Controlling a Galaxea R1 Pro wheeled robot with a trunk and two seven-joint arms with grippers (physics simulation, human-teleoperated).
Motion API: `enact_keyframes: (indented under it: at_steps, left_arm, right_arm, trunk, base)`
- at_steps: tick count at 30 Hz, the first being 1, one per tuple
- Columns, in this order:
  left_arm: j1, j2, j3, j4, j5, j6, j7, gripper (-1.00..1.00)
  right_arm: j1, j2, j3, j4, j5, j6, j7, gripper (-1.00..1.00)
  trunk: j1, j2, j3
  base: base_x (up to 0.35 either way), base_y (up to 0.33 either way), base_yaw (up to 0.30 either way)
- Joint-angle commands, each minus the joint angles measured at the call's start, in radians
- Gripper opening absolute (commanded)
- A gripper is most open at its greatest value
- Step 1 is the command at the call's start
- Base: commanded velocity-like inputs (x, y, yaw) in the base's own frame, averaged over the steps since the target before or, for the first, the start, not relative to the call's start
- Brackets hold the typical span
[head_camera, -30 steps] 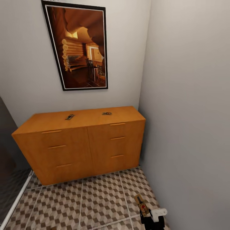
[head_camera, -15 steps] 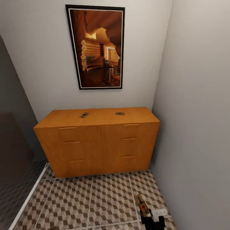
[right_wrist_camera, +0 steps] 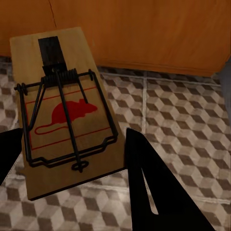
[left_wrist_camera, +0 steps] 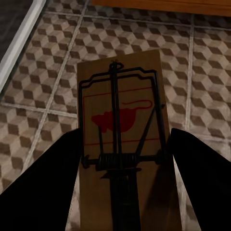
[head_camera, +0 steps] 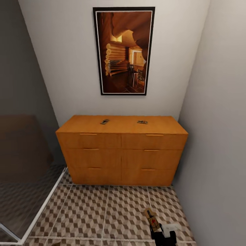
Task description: Take the four mousetraps from the cabinet in the bathroom and place them on the bathroom floor. Make sure all four end up on the same floor surface, and ensure that at least two of them are either under or directly next to the same bathroom sink.
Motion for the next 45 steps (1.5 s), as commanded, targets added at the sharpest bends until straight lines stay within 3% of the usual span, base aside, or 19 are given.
enact_keyframes:
  at_steps: [1,45]
  left_arm:
    - [-0.001,-0.001,-0.004,0.004,0.011,-0.003,-0.011,-1.00]
    - [-0.001,-0.001,-0.004,0.005,0.011,-0.001,-0.011,-1.00]
  right_arm:
    - [0.000,0.000,-0.003,0.000,0.004,-0.003,0.003,-1.00]
    - [0.000,0.000,-0.003,0.002,0.004,-0.003,0.004,-1.00]
  trunk:
    - [0.000,-0.001,-0.001]
    - [0.000,-0.001,-0.001]
  base:
    - [0.000,0.000,0.258]
    - [0.000,0.000,0.258]
